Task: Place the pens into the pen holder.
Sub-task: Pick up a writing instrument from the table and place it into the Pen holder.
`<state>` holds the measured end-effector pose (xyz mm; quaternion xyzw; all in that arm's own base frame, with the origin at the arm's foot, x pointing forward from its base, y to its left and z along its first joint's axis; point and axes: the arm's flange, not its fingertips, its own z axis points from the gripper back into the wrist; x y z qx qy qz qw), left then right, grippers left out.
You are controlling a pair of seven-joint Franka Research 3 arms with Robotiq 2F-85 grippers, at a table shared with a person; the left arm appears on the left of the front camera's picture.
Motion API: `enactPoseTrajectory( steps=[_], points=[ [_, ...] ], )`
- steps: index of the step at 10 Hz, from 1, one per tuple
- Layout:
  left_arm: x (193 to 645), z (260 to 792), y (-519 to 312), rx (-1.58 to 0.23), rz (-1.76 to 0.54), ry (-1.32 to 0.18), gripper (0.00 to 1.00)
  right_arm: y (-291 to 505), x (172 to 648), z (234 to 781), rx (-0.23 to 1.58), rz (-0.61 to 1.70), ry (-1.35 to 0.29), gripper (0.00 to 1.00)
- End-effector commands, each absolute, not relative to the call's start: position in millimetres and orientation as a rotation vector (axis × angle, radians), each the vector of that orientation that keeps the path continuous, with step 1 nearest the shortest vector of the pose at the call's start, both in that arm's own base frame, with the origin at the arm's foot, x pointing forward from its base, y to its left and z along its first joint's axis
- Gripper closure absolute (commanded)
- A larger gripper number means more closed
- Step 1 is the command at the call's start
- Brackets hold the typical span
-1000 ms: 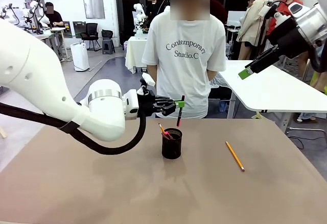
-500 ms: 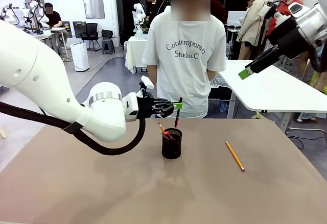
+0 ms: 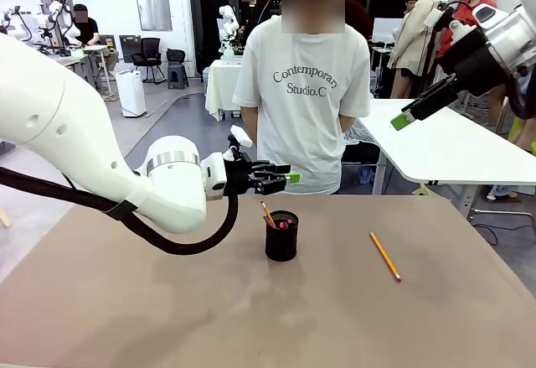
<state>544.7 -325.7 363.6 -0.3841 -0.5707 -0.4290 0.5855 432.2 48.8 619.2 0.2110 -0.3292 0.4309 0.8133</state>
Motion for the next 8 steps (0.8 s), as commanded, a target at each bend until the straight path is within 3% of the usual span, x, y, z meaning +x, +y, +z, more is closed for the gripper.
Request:
enactPoseTrajectory(
  steps=[1,8],
  points=[
    [544.7,364.1,-327.3,-0.881,-0.983,-1.362,0.0,48.5,432.6,620.1,0.462,0.924,-0.71,0.0],
    [544.0,366.1,-323.4,-0.886,-1.006,-1.33,0.0,48.5,432.6,620.1,0.462,0.924,-0.71,0.0]
  ],
)
